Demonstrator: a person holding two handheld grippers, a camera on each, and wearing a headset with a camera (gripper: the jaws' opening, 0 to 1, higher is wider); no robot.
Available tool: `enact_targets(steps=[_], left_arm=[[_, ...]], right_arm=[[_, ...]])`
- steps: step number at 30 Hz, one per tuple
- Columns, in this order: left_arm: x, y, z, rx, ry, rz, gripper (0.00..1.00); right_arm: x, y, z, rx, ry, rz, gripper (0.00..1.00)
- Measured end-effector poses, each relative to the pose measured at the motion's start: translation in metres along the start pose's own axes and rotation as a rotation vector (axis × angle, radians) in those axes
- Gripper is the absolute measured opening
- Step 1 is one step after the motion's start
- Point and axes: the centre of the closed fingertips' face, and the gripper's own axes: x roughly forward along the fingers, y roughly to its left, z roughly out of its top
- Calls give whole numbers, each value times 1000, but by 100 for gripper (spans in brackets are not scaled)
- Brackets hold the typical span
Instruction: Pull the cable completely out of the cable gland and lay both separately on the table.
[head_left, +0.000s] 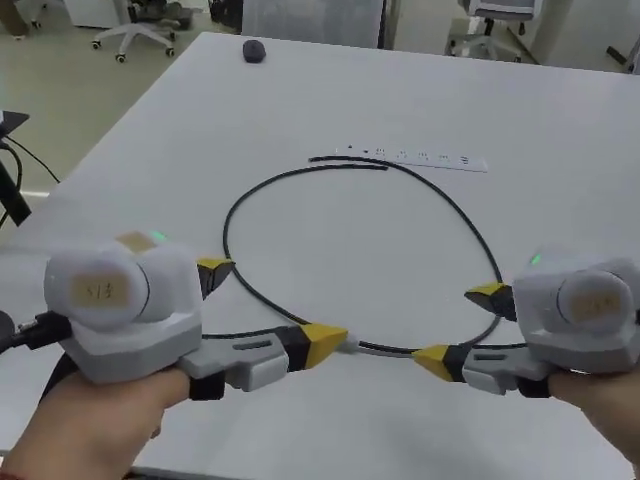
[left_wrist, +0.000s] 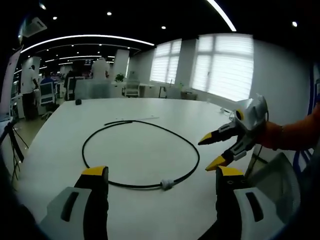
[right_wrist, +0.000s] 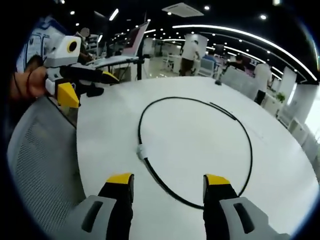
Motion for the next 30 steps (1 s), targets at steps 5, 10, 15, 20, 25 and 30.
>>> enact_targets(steps=[5,10,15,20,25,30], left_arm=[[4,9,2,3,-3,1,89],[6,13,2,0,-5,2,89],[9,12,-2,6,0,-4,89],[9,13,-6,1,9,-2,88],[9,13,-8,-5,10,-1,88],[10,13,-8,-8,8,-1,88]], right_arm=[[24,11,9,-101,30,78,30],[44,20,17,-123,42,133,24],[62,39,13,-169,89,202,20],[75,47,12,-184,112,236,20],[86,49,9,-203,143,261,16],[92,49,1,-220,177,271,14]])
